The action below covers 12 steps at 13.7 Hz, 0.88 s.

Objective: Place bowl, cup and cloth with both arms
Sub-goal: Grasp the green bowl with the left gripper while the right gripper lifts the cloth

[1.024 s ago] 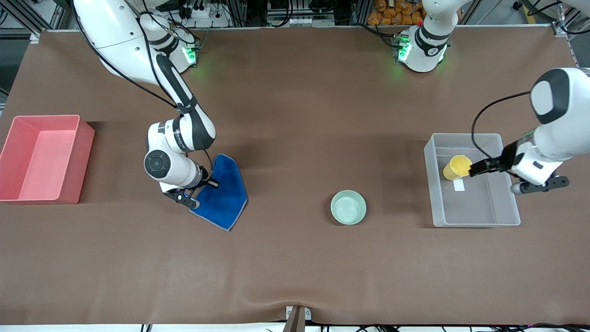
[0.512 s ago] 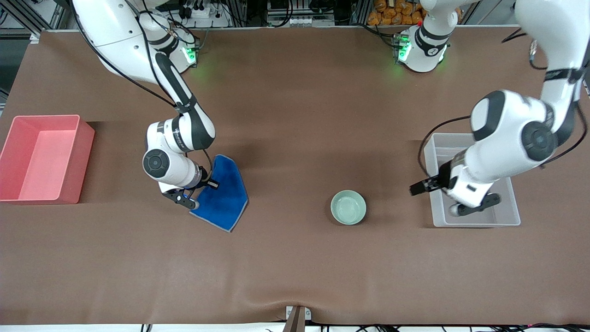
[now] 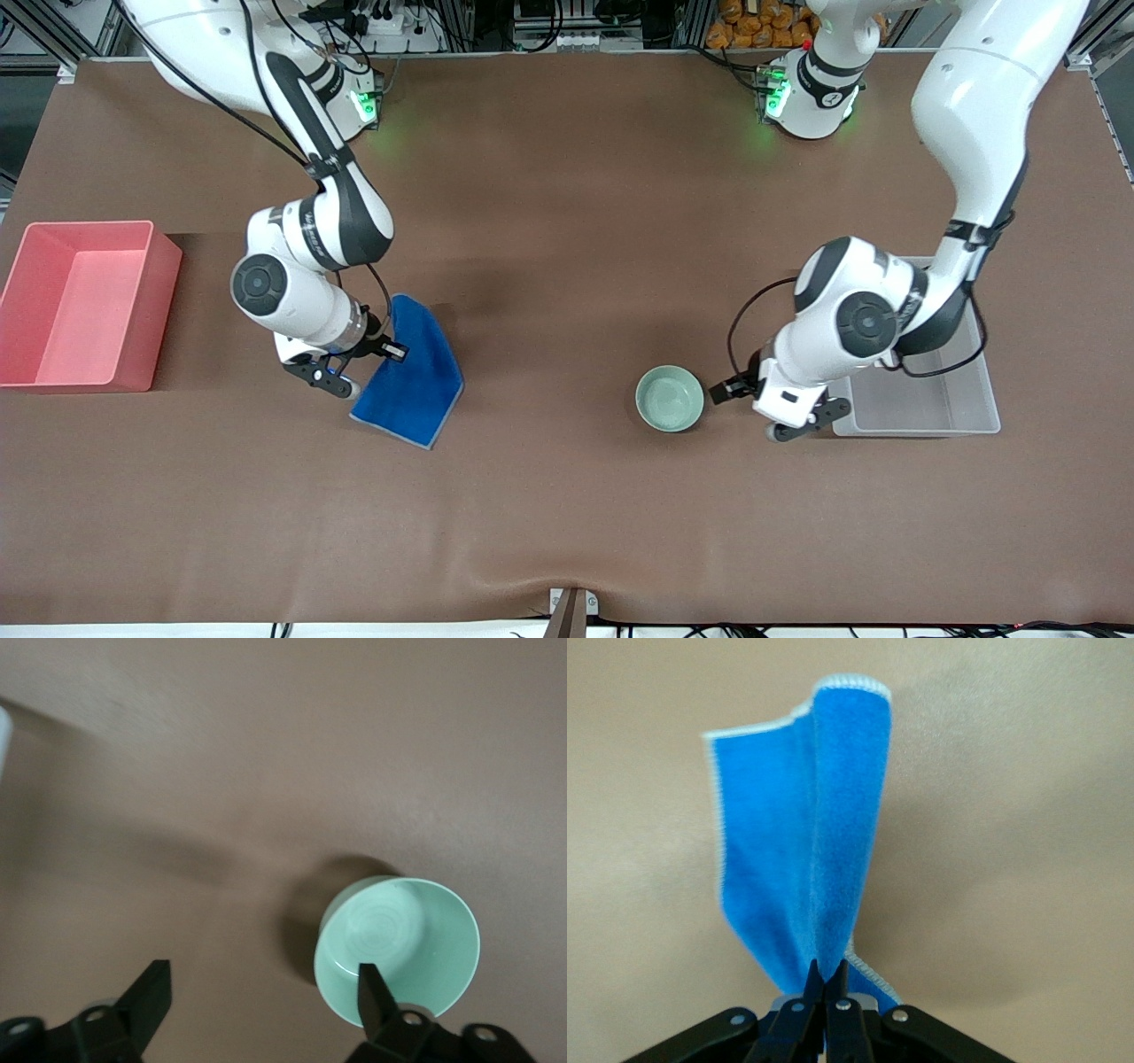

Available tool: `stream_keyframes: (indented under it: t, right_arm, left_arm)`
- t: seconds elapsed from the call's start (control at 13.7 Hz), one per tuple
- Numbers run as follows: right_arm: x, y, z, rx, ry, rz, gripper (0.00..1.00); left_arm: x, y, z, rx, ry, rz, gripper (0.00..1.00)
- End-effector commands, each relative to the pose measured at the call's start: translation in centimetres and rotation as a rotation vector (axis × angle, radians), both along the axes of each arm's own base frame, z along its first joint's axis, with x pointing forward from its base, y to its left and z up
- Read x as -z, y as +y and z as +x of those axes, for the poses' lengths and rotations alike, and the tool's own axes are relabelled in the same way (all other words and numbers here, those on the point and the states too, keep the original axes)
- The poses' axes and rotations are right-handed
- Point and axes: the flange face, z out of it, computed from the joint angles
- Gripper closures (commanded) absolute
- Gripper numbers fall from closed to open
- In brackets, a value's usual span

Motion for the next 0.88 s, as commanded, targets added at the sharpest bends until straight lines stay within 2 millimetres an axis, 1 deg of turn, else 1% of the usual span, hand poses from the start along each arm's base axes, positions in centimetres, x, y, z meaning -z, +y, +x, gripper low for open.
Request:
stream_keyframes:
  t: [0.0, 0.07, 0.15, 0.22, 0.29, 0.44, 0.51, 0.59, 0.66, 0.73, 0.8]
  right_arm:
    - [-4.2, -2.0, -0.3, 0.008, -0.035, -0.004, 1.0]
    - [-5.4, -2.6, -0.3, -0.005, -0.042, -0.027, 1.0]
    - [-6.6, -3.4, -0.3, -0.016, -0.055, -0.048, 1.0]
    - [-7.6, -4.2, -0.3, -0.018, -0.059, -0.059, 1.0]
    - [-8.5, -5.1, -0.4, -0.024, -0.053, -0.069, 1.0]
    - [-10.0, -6.6, -0.9, -0.072, -0.031, -0.091, 1.0]
    - [-10.8, -8.0, -1.0, -0.077, -0.018, -0.092, 1.0]
    - [-11.7, -9.6, -1.2, -0.095, -0.008, -0.091, 1.0]
    - [-12.5, -11.7, -1.5, -0.112, 0.005, -0.087, 1.0]
    - [-13.5, -13.8, -1.7, -0.128, 0.012, -0.082, 1.0]
    - [-14.4, -16.0, -2.0, -0.14, 0.017, -0.076, 1.0]
  left_arm:
    - [1.6, -2.2, 0.2, 0.0, -0.016, -0.005, 0.15]
    - [2.5, -3.1, 0.0, -0.007, -0.02, -0.014, 0.17]
    - [3.5, -3.6, -0.2, -0.019, -0.025, 0.001, 0.19]
    - [4.6, -4.6, -0.7, -0.015, -0.026, 0.03, 0.22]
    - [6.0, -5.1, -1.1, -0.009, -0.018, 0.061, 0.25]
    - [7.1, -5.2, -1.3, -0.008, -0.016, 0.076, 0.31]
    - [7.5, -5.2, -1.3, -0.009, -0.016, 0.072, 0.37]
    - [8.1, -5.2, -1.4, -0.009, -0.009, 0.071, 0.48]
    - [8.5, -5.2, -1.5, -0.008, -0.005, 0.071, 0.59]
    - [8.5, -5.2, -1.5, -0.008, -0.005, 0.071, 0.74]
    - [8.4, -5.2, -1.5, -0.008, -0.006, 0.07, 0.93]
